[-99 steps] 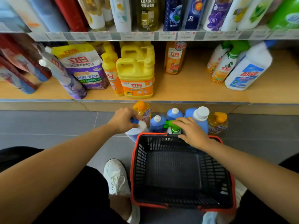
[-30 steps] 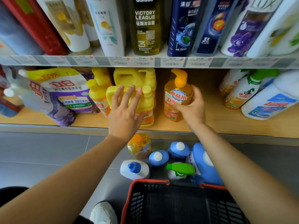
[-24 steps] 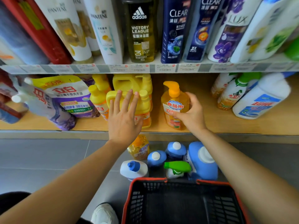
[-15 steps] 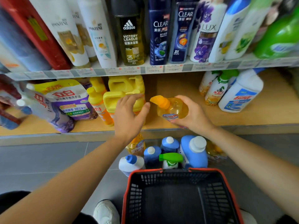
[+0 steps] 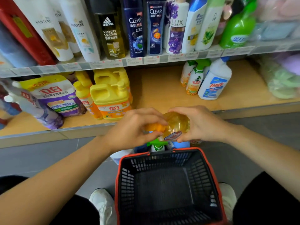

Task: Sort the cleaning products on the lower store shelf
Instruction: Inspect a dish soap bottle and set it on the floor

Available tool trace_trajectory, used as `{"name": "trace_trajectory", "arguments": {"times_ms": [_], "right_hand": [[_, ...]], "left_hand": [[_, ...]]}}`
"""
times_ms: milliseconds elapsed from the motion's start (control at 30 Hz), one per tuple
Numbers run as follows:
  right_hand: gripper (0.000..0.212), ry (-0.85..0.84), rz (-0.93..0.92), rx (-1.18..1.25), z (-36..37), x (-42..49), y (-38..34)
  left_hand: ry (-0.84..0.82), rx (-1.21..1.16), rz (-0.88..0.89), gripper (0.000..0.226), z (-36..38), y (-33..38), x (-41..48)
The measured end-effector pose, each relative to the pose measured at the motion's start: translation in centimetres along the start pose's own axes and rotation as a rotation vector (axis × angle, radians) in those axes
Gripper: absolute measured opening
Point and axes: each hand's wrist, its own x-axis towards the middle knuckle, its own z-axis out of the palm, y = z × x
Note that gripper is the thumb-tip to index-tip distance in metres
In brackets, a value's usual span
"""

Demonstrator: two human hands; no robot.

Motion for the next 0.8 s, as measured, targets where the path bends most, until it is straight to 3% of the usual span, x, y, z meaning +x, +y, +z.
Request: {"name": "trace_trajectory", "arguments": {"times_ms": [100, 233, 367, 500, 600, 800], "right_hand": [[0.090, -0.045, 0.079, 0.171, 0.0, -1.0, 0.2], [0.087, -0.104, 0.125, 0.604, -0.7, -1.4, 0.4], [0.082, -0.181, 0.122, 0.984, -0.1, -1.6, -0.4], [0.086, -0.260, 0.116, 1.215, 0.6, -1.5, -1.1], [0.091, -0.237, 0.146, 1.259, 0.7, -1.5, -1.3], [0.071, -0.067, 0.237, 1.121, 1.0, -1.6, -1.7]], "left_hand": [[0.018, -0.132, -0.028, 0.029, 0.3, 0.8, 0.2], [0.118, -0.547, -0.247, 0.053, 0.4, 1.3, 0.8], [0.114, -0.856, -0.337, 0.051, 0.3, 2.1, 2.0], [0.057, -1.157, -0.377, 0.052, 0.3, 2.8, 2.6], [0.162, -1.125, -0.405, 0.045, 0.6, 3.3, 2.7], [0.513, -0.900, -0.472, 0.031, 1.6, 3.9, 2.7]]}}
